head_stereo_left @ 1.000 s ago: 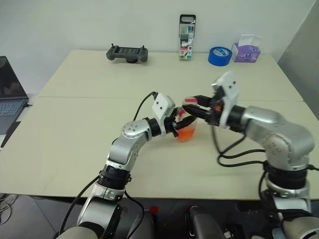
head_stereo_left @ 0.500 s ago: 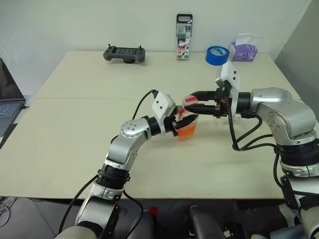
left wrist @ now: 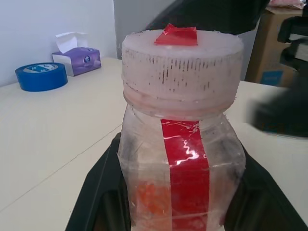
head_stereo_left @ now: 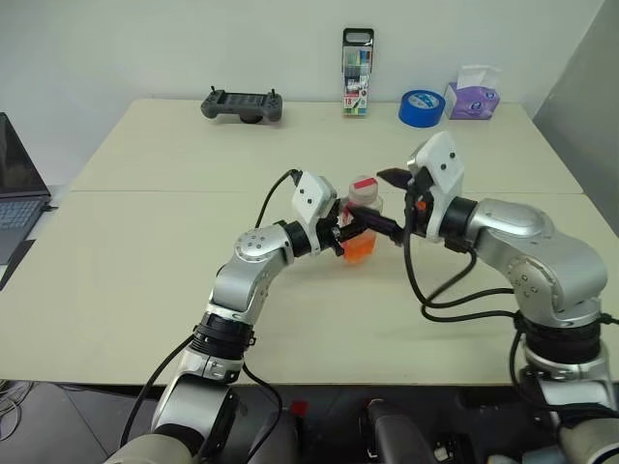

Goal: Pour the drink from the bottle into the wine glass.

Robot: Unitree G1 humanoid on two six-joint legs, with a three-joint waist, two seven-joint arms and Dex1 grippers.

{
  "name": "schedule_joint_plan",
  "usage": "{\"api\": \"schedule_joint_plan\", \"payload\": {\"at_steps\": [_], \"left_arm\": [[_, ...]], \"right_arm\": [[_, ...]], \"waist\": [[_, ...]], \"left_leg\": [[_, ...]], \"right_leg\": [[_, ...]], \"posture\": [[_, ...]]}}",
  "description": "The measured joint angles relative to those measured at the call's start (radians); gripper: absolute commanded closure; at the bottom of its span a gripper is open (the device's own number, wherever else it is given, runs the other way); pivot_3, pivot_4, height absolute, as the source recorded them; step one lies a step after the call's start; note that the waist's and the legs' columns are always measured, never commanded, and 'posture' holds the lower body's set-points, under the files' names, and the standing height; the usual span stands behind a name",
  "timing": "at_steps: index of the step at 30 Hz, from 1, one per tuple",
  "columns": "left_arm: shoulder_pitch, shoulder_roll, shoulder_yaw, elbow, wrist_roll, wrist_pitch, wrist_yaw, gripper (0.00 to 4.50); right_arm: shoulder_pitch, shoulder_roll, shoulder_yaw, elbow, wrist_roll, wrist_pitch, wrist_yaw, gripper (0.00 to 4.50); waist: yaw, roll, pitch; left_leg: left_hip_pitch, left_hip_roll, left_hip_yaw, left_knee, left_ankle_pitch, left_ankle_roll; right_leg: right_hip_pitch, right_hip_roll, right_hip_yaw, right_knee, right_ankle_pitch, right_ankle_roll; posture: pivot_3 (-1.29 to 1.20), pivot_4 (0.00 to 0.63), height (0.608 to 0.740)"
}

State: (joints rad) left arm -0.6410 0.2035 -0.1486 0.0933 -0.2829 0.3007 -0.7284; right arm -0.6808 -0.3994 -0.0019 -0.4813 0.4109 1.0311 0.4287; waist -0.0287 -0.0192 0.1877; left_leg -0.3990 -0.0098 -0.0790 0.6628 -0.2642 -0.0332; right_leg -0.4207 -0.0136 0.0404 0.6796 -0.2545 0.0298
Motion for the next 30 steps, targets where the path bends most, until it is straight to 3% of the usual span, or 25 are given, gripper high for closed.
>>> {"api": "schedule_joint_plan", "payload": {"at_steps": [7, 15, 27, 30], "left_arm": [[-0.001, -0.004, 0.0, 0.034, 0.013, -0.008, -0.006, 2.7], [0.0, -0.006, 0.0, 0.033, 0.015, -0.01, -0.005, 2.7], [0.001, -0.001, 0.0, 0.031, 0.014, -0.01, 0.0, 2.7], [0.002, -0.001, 0.0, 0.03, 0.014, -0.01, 0.0, 2.7]], "right_arm": [[0.048, 0.173, -0.014, -0.137, -0.003, 0.125, -0.212, 0.0], [0.038, 0.33, 0.026, -0.185, -0.117, 0.217, -0.449, 0.0], [0.028, 0.378, 0.047, -0.232, -0.156, 0.33, -0.498, 0.0], [0.028, 0.378, 0.053, -0.232, -0.159, 0.33, -0.498, 0.93]], "waist": [[-0.001, 0.0, 0.0], [-0.003, 0.0, 0.0], [-0.003, 0.0, 0.0], [-0.003, 0.0, 0.0]], "left_leg": [[0.0, 0.0, 0.001, 0.0, 0.0, 0.0], [0.0, 0.0, 0.001, 0.0, 0.0, 0.0], [0.0, -0.001, 0.0, 0.0, 0.0, 0.0], [0.0, 0.0, 0.001, 0.0, 0.0, 0.0]], "right_leg": [[0.0, 0.0, 0.001, 0.0, 0.0, 0.0], [0.0, 0.0, 0.001, 0.0, 0.0, 0.0], [0.0, 0.0, 0.0, 0.0, 0.0, 0.0], [0.0, 0.0, 0.0, 0.0, 0.0, 0.0]], "posture": [[0.0, 0.15, 0.74], [0.0, 0.15, 0.74], [0.0, 0.15, 0.74], [0.0, 0.15, 0.74]]}}
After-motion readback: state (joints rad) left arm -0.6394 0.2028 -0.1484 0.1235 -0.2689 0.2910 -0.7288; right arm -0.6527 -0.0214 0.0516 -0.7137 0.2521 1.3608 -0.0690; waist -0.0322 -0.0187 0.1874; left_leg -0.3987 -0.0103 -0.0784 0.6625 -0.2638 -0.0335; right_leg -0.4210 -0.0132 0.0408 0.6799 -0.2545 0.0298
